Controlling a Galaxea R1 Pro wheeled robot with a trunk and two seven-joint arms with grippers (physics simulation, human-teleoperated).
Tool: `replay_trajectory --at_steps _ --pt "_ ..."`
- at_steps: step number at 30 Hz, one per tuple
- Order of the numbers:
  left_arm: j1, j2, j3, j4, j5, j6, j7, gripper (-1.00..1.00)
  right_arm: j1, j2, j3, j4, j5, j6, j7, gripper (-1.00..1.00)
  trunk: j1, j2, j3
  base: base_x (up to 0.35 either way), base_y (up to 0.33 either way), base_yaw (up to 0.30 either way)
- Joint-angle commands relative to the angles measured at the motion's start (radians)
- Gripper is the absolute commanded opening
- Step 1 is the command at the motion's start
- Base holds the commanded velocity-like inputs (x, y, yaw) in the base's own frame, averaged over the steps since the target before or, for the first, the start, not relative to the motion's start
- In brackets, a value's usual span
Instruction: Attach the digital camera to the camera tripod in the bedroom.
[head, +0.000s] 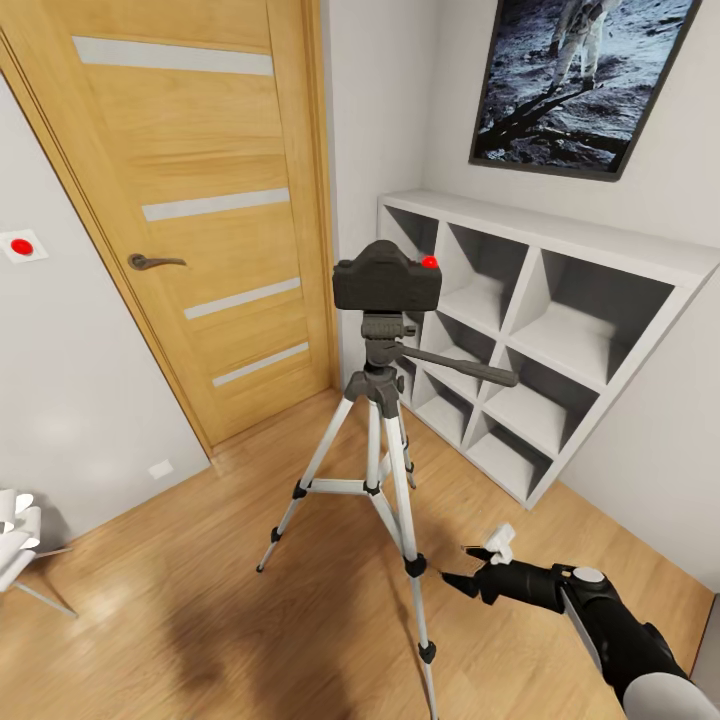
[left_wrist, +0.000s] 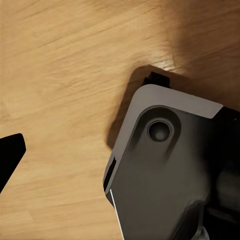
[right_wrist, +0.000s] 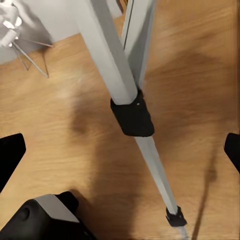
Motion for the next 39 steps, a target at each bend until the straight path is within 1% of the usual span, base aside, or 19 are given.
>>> replay_trajectory --at_steps 1,6,10,11,15,20,22,23,26,30,34,35,39 --pt "-0.001 0.0 -0.008 0.0 0.007 0.004 0.003 1.0 0.004 -0.006 -0.007 -0.001 0.002 0.01 0.009 1.0 0.001 -0.002 -0.002 0.0 0.0 0.0" --pt "-0.001 0.0 -0.009 0.0 0.007 0.004 0.003 1.0 0.035 -0.04 -0.013 0.002 -0.001 0.011 0.012 1.0 0.001 -0.002 -0.002 0.0 0.0 0.0" --pt "-0.001 0.0 -0.009 0.0 0.008 0.004 0.003 1.0 0.075 -0.069 -0.016 0.003 -0.002 0.012 -0.001 1.0 0.001 -0.002 -0.002 0.0 0.0 0.0" --pt "-0.001 0.0 -0.009 0.0 0.008 0.004 0.003 1.0 0.1 -0.084 -0.022 0.005 -0.002 0.012 -0.017 1.0 0.001 -0.002 -0.002 0.0 0.0 0.0" --pt "-0.001 0.0 -0.009 0.0 0.007 0.004 0.003 1.0 0.146 -0.104 -0.048 0.025 -0.001 0.012 -0.074 1.0 0.001 -0.002 -0.002 0.0 0.0 0.0" --pt "-0.001 0.0 -0.009 0.0 0.007 0.004 0.003 1.0 0.18 -0.114 -0.075 0.106 0.001 0.01 -0.194 1.0 0.001 -0.002 -0.002 0.0 0.0 0.0" --pt "-0.001 0.0 -0.009 0.0 0.007 0.004 0.003 1.0 0.187 -0.116 -0.081 0.152 0.002 0.007 -0.254 1.0 0.001 -0.002 -0.002 0.0 0.0 0.0" --pt "-0.001 0.0 -0.009 0.0 0.007 0.004 0.003 1.0 0.191 -0.117 -0.084 0.199 0.002 0.003 -0.314 1.0 0.001 -0.002 -0.002 0.0 0.0 0.0" --pt "-0.001 0.0 -0.009 0.0 0.007 0.004 0.003 1.0 0.194 -0.118 -0.087 0.266 0.003 -0.014 -0.399 1.0 0.001 -0.002 -0.002 0.0 0.0 0.0" --pt "-0.001 0.0 -0.009 0.0 0.007 0.004 0.003 1.0 0.197 -0.118 -0.087 0.356 0.004 -0.055 -0.493 1.0 0.001 -0.002 -0.002 0.0 0.0 0.0" --pt "-0.001 0.0 -0.009 0.0 0.007 0.004 0.003 1.0 0.197 -0.113 -0.086 0.459 0.004 -0.11 -0.568 1.0 0.001 -0.002 -0.002 0.0 0.0 0.0" --pt "-0.001 0.0 -0.009 0.0 0.007 0.004 0.003 1.0 0.198 -0.108 -0.085 0.513 0.004 -0.136 -0.603 1.0 0.001 -0.002 -0.002 0.0 0.0 0.0" --pt "-0.001 0.0 -0.009 0.0 0.007 0.004 0.003 1.0 0.198 -0.102 -0.085 0.625 0.003 -0.173 -0.683 1.0 0.001 -0.002 -0.002 0.0 0.0 0.0"
